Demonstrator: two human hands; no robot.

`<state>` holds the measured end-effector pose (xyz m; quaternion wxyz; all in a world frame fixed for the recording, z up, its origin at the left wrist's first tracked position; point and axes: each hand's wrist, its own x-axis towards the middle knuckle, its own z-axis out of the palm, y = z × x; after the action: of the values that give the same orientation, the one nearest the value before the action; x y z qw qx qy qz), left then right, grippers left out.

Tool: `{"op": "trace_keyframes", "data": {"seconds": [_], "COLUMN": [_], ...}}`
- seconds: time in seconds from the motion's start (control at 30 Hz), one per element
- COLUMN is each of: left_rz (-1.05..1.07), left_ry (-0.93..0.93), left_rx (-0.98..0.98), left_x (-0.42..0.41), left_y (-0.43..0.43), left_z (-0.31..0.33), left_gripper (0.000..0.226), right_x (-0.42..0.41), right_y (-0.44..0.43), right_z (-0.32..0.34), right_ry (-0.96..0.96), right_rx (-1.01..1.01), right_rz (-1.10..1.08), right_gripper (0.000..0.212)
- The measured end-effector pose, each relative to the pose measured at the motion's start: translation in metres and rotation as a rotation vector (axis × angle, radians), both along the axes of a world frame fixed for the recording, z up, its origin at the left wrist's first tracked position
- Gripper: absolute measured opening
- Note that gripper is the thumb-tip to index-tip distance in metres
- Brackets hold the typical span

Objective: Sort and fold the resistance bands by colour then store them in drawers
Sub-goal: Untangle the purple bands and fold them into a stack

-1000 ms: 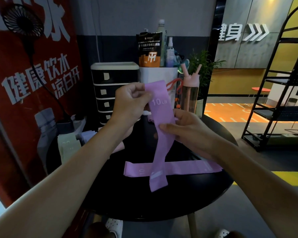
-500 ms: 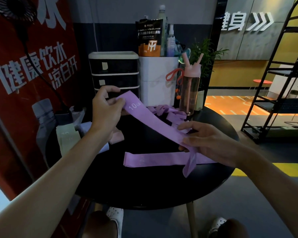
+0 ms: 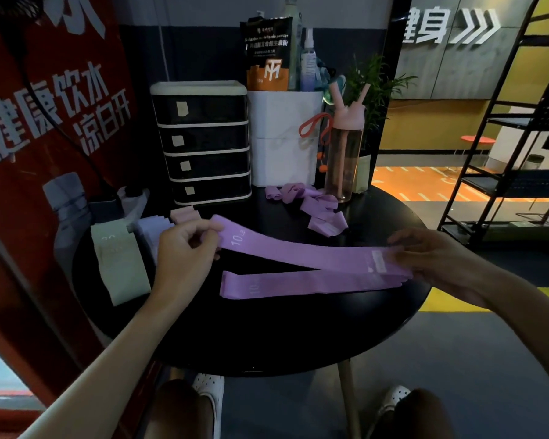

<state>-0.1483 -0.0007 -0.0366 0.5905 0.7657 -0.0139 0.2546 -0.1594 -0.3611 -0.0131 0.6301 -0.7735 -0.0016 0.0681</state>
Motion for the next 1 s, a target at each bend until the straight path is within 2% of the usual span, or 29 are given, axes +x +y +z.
{"op": "trace_keyframes", "data": {"seconds": [0.2,0.37,0.43,0.57,0.73,0.87,0.93,1.0], "left_rz": [-0.004,-0.041,-0.032,-0.05,-0.072,-0.024,0.061,0.136], "left_ry": [-0.016,-0.093,-0.119,-0.142,-0.11,-0.049,0.032,0.119], "left_rx": [0.322,0.513,0.576,0.706,0.762,0.652,0.62,0.682], "left_x": [-0.011,-0.017,-0.016,-0.015,-0.014,-0.015,-0.015,-0.013], "left_y": [-0.001,0.0,0.0,-0.001,0.003,0.002,0.0,-0.001], "left_z": [-0.032,-0.046,-0.048,-0.049,-0.052,-0.05,-0.051,-0.053], "left_gripper": [0.021,0.01,0.01,0.02,0.019,0.004,0.01,0.024], "right_x": [0.019,0.031,0.037,0.041,0.042,0.039,0.037,0.034], "right_y": [-0.002,0.002,-0.001,-0.002,-0.003,-0.004,-0.004,-0.003], "right_z": [-0.025,-0.046,-0.057,-0.069,-0.078,-0.082,-0.082,-0.081], "right_ry": [-0.141,-0.273,-0.294,-0.323,-0.377,-0.405,-0.411,-0.397], "right_rx": [-0.24,-0.449,-0.479,-0.523,-0.568,-0.699,-0.726,-0.753], "right_rz": [-0.246,-0.273,-0.296,-0.309,-0.333,-0.289,-0.296,-0.302], "right_gripper": [0.022,0.018,0.025,0.025,0.021,0.02,0.021,0.023]}}
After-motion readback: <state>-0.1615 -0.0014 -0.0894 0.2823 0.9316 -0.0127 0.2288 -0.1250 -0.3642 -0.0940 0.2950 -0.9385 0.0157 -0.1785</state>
